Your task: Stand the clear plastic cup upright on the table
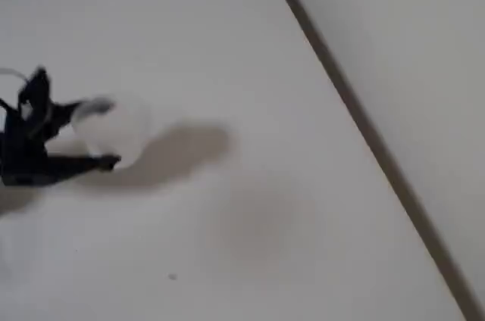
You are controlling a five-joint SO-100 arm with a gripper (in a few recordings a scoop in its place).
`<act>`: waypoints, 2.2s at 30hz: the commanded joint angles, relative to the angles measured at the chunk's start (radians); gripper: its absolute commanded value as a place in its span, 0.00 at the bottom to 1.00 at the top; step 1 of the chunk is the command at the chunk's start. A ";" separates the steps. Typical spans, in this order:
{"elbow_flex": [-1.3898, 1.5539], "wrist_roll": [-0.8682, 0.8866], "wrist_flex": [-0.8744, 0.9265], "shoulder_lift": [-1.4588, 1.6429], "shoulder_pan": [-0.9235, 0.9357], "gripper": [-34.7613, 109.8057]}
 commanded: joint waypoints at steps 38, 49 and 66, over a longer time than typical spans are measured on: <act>-0.477 -0.149 -1.634 -1.842 0.089 0.45; -0.554 -0.236 -1.684 -1.940 0.067 0.74; -0.376 -0.074 -1.198 -1.253 0.130 0.76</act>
